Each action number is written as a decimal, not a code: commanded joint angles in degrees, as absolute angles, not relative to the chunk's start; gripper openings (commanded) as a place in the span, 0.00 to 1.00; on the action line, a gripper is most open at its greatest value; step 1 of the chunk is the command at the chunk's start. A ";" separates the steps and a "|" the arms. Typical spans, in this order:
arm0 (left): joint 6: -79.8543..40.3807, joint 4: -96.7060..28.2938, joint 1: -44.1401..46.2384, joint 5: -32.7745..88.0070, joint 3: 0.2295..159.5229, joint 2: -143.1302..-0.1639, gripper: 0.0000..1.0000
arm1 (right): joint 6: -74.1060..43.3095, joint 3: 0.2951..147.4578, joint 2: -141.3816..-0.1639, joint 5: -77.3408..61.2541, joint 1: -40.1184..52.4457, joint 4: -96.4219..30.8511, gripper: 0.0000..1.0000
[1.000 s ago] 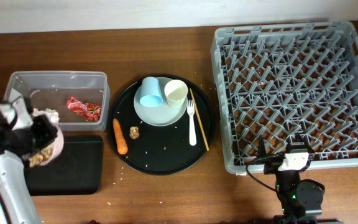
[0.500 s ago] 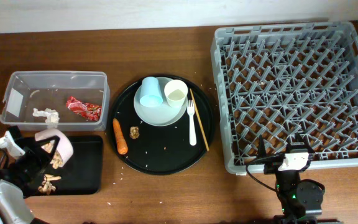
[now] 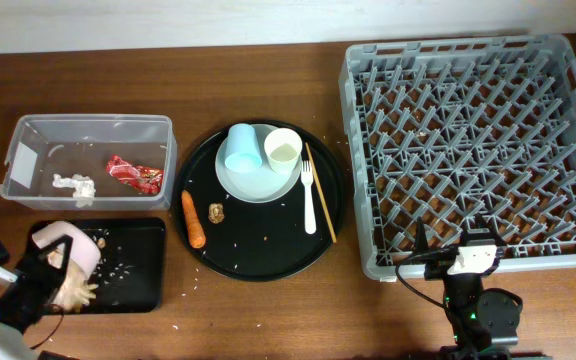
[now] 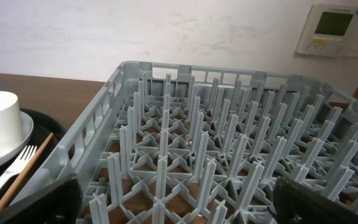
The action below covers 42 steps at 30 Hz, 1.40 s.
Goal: Sort waste into correct bins and load items into the dishwasher rack
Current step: 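Tip the bowl's food onto the black tray with the left gripper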
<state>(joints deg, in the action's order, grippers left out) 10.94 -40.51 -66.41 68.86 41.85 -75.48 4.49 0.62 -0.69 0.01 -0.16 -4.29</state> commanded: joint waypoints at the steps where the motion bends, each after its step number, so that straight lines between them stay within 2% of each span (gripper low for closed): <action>1: 11.70 -38.22 -66.81 72.88 40.73 -75.09 0.00 | 4.05 0.32 -0.36 0.51 -0.01 -4.56 0.99; 4: 15.14 -37.08 -66.83 87.00 40.29 -75.09 0.00 | 4.05 0.32 -0.36 0.51 -0.01 -4.56 0.98; 6: 16.19 -38.11 -66.81 90.19 39.99 -75.09 0.00 | 4.05 0.32 -0.36 0.51 -0.01 -4.56 0.99; 9: 18.98 -38.13 -66.81 87.20 38.44 -75.20 0.01 | 4.05 0.32 -0.36 0.51 -0.01 -4.56 0.99; 12: 19.11 -39.07 -66.76 90.17 37.36 -75.26 0.01 | 4.05 0.32 -0.36 0.51 -0.01 -4.56 0.99; 13: 18.81 -35.38 -66.76 89.76 37.36 -75.26 0.01 | 4.05 0.32 -0.36 0.51 -0.01 -4.56 0.99; 15: 11.81 -37.15 -66.57 90.19 37.36 -75.24 0.00 | 4.08 0.32 -0.36 0.51 -0.01 -4.56 0.99; 16: 12.88 -34.50 -66.48 90.00 37.36 -75.24 0.00 | 4.05 0.32 -0.36 0.51 -0.01 -4.56 0.99; 17: 9.54 -38.11 -66.39 90.17 37.36 -75.24 0.00 | 4.05 0.32 -0.36 0.51 -0.01 -4.56 0.99; 18: 10.46 -33.12 -66.37 88.42 37.36 -75.24 0.00 | 4.05 0.32 -0.36 0.51 -0.01 -4.56 0.99; 19: 7.57 -35.20 -66.37 90.19 37.34 -75.24 0.00 | 4.05 0.32 -0.36 0.51 -0.01 -4.56 0.99; 20: 8.05 -31.57 -66.37 89.86 37.34 -75.35 0.00 | 4.05 0.32 -0.36 0.51 -0.01 -4.56 0.99; 29: 9.50 -34.44 -64.84 90.15 37.32 -75.44 0.00 | 4.05 0.32 -0.36 0.51 -0.01 -4.56 0.99; 30: 3.51 -33.71 -64.05 90.19 37.32 -75.48 0.00 | 4.05 0.32 -0.36 0.51 -0.01 -4.56 0.99; 35: 3.31 -27.64 -60.20 90.04 37.32 -75.64 0.00 | 4.05 0.32 -0.36 0.51 -0.01 -4.56 0.99; 37: 3.20 -25.78 -59.29 82.50 37.32 -75.68 0.00 | 4.05 0.32 -0.36 0.51 -0.01 -4.56 0.99; 42: -9.72 -25.54 -58.63 74.59 40.40 -73.84 0.00 | 4.05 0.32 -0.36 0.51 -0.01 -4.56 0.99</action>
